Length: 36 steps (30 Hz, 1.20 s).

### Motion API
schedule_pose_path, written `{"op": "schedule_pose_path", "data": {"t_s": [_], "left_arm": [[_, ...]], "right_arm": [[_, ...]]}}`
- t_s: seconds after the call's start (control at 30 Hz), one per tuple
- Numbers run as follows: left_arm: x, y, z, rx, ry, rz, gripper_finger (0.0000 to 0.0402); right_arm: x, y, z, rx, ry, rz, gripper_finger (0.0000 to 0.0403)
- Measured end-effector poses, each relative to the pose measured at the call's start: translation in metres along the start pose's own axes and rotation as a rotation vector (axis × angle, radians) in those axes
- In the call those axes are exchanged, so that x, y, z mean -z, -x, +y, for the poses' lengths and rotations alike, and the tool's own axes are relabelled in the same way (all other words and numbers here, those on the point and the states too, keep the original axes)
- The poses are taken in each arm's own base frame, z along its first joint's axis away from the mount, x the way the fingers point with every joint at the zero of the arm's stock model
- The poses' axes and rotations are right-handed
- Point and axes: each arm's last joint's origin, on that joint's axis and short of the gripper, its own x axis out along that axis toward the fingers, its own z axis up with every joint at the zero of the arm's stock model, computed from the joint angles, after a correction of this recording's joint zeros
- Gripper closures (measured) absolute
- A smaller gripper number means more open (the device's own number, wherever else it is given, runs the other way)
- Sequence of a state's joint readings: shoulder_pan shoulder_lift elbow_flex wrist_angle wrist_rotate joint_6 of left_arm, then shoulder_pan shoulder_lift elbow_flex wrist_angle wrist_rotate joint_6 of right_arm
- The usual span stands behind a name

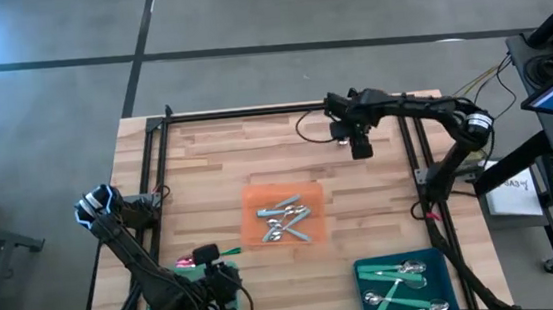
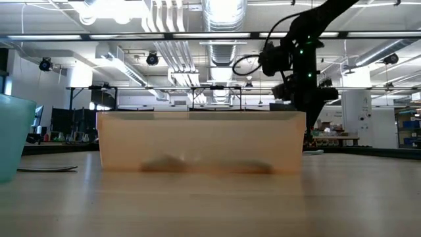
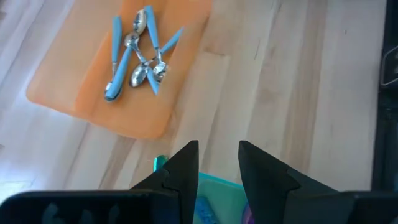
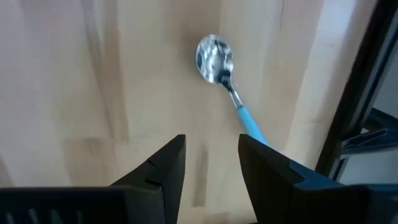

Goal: Sort silverware by color (type)
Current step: Put the blue spoon into the orange bin

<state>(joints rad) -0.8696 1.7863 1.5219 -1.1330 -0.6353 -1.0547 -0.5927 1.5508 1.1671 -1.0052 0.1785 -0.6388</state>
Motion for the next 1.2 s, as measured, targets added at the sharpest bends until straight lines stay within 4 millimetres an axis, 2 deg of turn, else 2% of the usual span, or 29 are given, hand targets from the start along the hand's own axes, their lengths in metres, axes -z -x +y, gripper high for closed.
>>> {"op": "schedule_pose_path", "data": {"t_s": [0.17,0.37,0.47,0.67,0.93,1.2], "left_arm": [[0.001,0.0,0.003,-0.026,-0.015,0.001,0.0304],[0.001,-0.001,0.009,-0.089,-0.046,-0.006,0.0304],[0.0,-0.002,0.014,-0.138,-0.072,-0.008,0.0304],[0.0,-0.004,0.024,-0.212,-0.116,0.031,0.0304],[-0.001,-0.006,0.028,-0.232,-0.123,0.043,0.0304],[-0.001,-0.005,0.03,-0.249,-0.135,0.045,0.0304]], "right_arm": [[0.005,-0.016,-0.014,-0.019,0.03,0.039,0.0261],[0.003,-0.032,-0.031,0.053,-0.087,0.036,0.026],[0.005,-0.038,-0.037,0.045,-0.037,0.047,0.0259],[0.01,-0.056,-0.043,0.002,0.067,0.09,0.0271],[0.015,-0.072,-0.053,-0.012,0.068,0.106,0.0288],[0.016,-0.091,-0.055,-0.054,0.096,0.155,0.0287]]}}
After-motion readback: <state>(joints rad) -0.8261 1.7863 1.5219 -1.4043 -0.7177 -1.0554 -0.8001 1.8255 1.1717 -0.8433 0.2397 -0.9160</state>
